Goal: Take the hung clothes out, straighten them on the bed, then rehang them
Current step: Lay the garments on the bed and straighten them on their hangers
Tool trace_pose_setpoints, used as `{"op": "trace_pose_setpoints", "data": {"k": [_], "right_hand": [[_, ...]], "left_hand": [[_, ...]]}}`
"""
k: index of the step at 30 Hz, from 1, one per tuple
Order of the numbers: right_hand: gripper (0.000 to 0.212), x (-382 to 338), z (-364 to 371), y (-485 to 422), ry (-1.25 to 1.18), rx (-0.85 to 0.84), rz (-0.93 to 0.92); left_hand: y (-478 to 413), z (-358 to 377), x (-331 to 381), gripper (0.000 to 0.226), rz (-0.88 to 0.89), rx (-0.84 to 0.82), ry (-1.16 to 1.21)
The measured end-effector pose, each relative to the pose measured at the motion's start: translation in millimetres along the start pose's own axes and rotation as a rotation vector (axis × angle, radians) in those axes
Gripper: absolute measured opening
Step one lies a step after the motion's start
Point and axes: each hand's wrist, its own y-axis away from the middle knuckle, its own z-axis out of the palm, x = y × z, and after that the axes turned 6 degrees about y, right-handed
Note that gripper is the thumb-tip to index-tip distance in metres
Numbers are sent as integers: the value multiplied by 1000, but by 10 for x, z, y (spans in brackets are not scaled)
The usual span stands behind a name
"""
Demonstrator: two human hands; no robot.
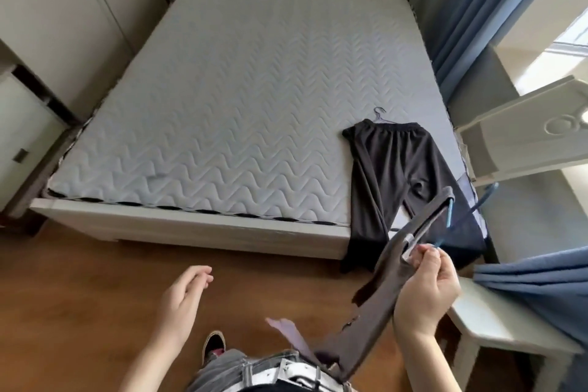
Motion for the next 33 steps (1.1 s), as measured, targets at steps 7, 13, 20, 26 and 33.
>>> {"op": "trace_pose_setpoints", "data": {"k": [7, 13, 20, 26, 33], "right_hand": [[25, -68, 834, 869, -13, 53, 28], [28, -195, 1592, 1189, -27, 76, 33], [22, -245, 2643, 892, -116, 214, 105], [23, -267, 3588, 141, -206, 352, 214], [20, 101, 4706, -894, -104, 241, 167]], "left_hand": [[-255, -1401, -261, 23, -23, 23, -33], [-901, -1887, -33, 32, 13, -15, -18], [-2040, -1666, 273, 34, 38, -87, 16], [-3099, -1231, 651, 21, 63, -172, -59], [-4629, -500, 914, 42, 243, -168, -278]]}}
